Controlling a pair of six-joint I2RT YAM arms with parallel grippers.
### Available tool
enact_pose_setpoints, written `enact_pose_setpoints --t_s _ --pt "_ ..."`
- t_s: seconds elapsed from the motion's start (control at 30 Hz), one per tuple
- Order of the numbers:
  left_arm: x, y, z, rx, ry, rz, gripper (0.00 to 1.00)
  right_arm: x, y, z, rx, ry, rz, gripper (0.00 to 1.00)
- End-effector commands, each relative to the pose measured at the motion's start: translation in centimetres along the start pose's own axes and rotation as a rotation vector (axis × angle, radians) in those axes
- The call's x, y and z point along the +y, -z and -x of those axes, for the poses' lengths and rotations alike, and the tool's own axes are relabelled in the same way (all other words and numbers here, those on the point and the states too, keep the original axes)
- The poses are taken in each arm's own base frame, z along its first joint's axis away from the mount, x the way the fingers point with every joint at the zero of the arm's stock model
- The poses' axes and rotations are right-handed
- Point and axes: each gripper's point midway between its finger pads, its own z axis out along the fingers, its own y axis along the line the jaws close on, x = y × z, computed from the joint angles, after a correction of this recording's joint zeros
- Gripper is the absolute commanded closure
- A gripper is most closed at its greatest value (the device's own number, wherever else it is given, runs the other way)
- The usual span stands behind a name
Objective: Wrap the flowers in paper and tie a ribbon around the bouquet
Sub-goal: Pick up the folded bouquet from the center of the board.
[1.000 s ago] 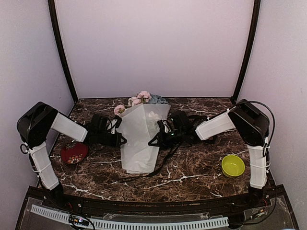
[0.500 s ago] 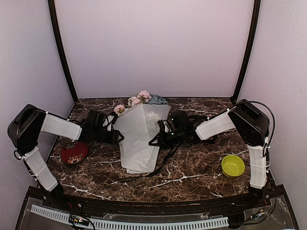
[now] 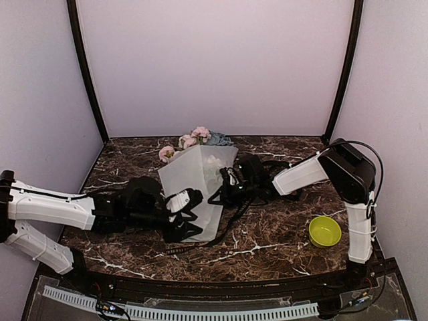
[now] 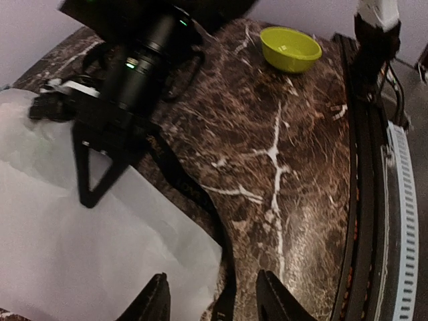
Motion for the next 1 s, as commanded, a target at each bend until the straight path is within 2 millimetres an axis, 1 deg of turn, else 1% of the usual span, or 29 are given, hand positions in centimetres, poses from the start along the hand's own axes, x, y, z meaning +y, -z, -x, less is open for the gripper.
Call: enact_pose_setpoints --t_s 0.0,0.1,0.2,0.3,0.33,0.43,0.53,0.63,0.7,0.73,0.8,0.87,0.9,0.97 --pt "-4.0 -1.8 -6.9 0.26 -0.166 -0.102 0.53 1.0 0.4 0.5 -0.015 0.041 -0.001 1.0" --pt "-3.6 -3.1 -8.5 0.354 -0.185 -0.09 0.54 1.2 0.4 0.6 -0.018 0.051 -0.003 1.0" --pt "-3.4 -4.0 -10.0 0.436 -0.203 -0.097 0.6 1.1 0.4 0.6 -0.015 0.062 -0.017 1.0" --pt "-2.3 -4.7 -10.9 0.489 -0.219 -0.049 0.68 1.1 0.6 0.5 -0.018 0.073 -0.032 1.0" --pt "-2.0 -4.8 -10.9 0.496 -0.221 -0.029 0.69 1.1 0.8 0.5 -0.02 0.073 -0.034 1.0" --pt "-2.2 -4.9 -11.3 0.495 -0.224 -0.042 0.72 1.1 0.8 0.6 -0.023 0.075 -0.037 1.0" --pt "-2.1 -4.9 -11.5 0.497 -0.224 -0.037 0.83 1.2 0.8 0.6 -0.025 0.073 -0.035 1.0" --pt "-1.4 -4.8 -11.3 0.497 -0.23 0.001 0.89 1.5 0.9 0.8 -0.026 0.078 -0.029 1.0" --pt "-0.8 -4.8 -11.2 0.501 -0.243 0.036 0.99 1.8 0.9 0.8 -0.018 0.082 -0.021 1.0" --pt "-0.7 -4.6 -11.0 0.509 -0.235 0.045 1.0 2.0 0.8 0.8 -0.01 0.082 -0.014 1.0" --pt "-1.7 -3.9 -9.8 0.513 -0.197 0.007 1.0 2.5 0.9 0.8 0.003 0.083 0.001 1.0" --pt "-3.6 -3.1 -8.7 0.474 -0.191 -0.059 1.0 2.9 1.1 1.1 0.008 0.083 0.01 1.0" --pt "-4.5 -2.6 -8.6 0.454 -0.204 -0.087 1.0 3.0 1.3 1.3 0.012 0.08 0.018 1.0" --pt "-5.3 -1.7 -9.8 0.464 -0.21 -0.109 1.0 3.4 1.6 1.7 0.016 0.073 0.036 1.0"
